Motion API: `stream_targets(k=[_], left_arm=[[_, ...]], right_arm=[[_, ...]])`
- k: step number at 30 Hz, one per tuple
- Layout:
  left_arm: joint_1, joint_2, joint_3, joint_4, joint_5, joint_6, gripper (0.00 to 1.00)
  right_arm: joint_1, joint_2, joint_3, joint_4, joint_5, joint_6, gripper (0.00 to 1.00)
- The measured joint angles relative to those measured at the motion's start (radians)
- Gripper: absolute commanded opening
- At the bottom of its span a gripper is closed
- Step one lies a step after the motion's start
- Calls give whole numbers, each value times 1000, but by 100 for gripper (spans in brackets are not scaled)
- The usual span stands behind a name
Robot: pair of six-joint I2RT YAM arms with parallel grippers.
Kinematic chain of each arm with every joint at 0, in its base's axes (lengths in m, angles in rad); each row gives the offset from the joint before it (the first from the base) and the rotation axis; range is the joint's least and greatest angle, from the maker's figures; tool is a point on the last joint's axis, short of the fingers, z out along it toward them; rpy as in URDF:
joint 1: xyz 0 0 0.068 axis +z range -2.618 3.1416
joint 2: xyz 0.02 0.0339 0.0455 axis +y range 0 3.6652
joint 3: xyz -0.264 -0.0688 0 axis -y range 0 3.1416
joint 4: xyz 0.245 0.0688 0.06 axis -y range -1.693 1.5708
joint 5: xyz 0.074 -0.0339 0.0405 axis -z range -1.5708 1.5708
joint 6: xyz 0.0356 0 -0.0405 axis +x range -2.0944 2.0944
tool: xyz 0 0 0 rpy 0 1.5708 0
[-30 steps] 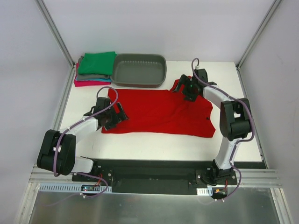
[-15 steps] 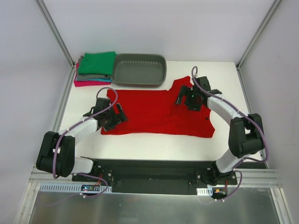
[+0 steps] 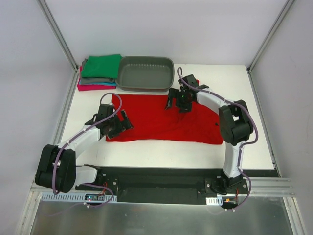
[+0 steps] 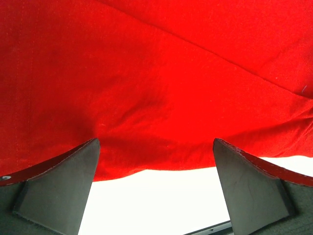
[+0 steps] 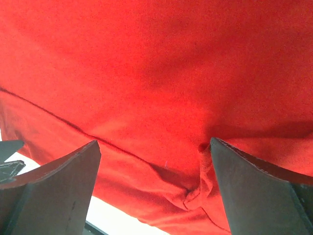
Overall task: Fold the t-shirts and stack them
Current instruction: Fold the flattened tshirt in 1/3 of the way
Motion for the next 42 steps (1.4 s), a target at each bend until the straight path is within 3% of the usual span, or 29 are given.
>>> stream_targets(k=[5, 13, 17, 23, 29, 34, 42], left_arm=[[0, -53, -10, -20, 2, 14, 99], [0, -115, -10, -40, 12, 14, 99], [0, -101, 10, -43, 31, 14, 99], [-1, 76, 123, -2, 53, 14, 99], [-1, 220, 153, 29, 57, 11, 99], [-2, 142, 45, 110, 63, -5, 99], [-16, -191, -209, 99, 110, -70, 99]], right_arm=[[-16, -113, -57, -19, 17, -71, 96], [-179, -519, -394, 30, 58, -113, 96], [-238, -516, -504, 43, 19, -112, 96], [-233, -339, -501, 77, -60, -84, 96], [-237, -410, -609, 216, -40, -6, 96], [-236, -639, -826, 225, -7, 77, 96], [-234, -986, -1021, 63, 53, 138, 96]])
